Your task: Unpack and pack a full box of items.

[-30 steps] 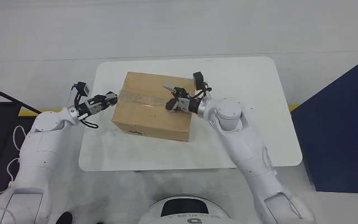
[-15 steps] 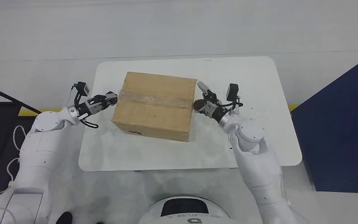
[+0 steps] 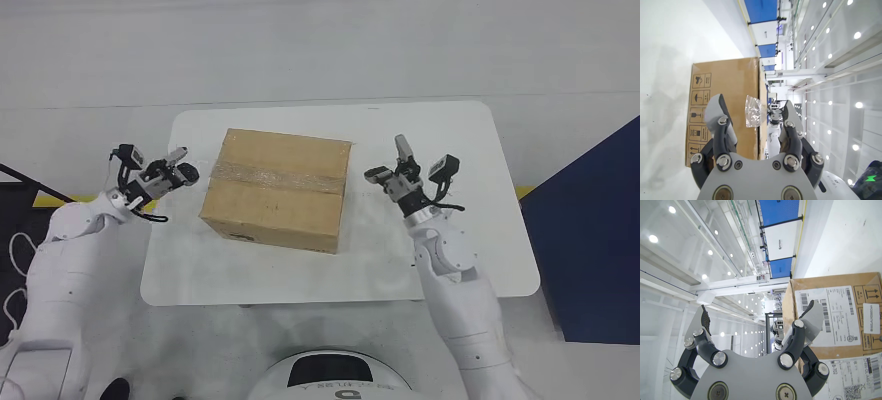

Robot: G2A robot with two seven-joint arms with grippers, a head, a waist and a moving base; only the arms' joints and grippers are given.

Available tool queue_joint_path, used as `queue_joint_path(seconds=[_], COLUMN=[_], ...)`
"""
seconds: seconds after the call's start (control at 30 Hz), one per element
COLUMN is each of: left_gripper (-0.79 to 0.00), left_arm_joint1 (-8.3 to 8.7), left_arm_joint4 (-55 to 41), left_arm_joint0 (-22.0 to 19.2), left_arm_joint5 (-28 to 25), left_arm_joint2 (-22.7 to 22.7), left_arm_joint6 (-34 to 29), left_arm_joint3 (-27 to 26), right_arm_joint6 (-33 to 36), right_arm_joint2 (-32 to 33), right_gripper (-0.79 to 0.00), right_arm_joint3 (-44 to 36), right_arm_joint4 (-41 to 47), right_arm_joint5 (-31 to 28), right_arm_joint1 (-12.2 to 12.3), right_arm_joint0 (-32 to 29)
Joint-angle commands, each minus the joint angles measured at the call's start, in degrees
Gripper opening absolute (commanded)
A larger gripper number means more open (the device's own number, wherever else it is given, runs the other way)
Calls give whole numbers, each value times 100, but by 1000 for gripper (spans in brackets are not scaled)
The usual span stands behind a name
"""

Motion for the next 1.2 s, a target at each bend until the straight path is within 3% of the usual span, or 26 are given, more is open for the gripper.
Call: queue_joint_path(seconds=[0.0,0.13,1.17], left_gripper=[0,-25,0], left_arm_joint1=[44,64,62], left_arm_joint4=[-286,-448,-409], left_arm_joint0=[43,67,65], left_arm_joint5=[-21,-15,-12], left_arm_joint2=[-242,-357,-338], left_arm_joint6=[-99,-162,-158], left_arm_joint3=[66,100,98], right_arm_joint6=[-89,-93,-87], right_arm_joint2=[-14,-27,-26], right_gripper=[0,-1,0], right_arm_joint3=[192,255,246], right_arm_joint4=[65,88,85], right_arm_joint5=[-240,-292,-280], right_arm_joint1=[-10,-13,-13], right_arm_joint0=[44,70,68])
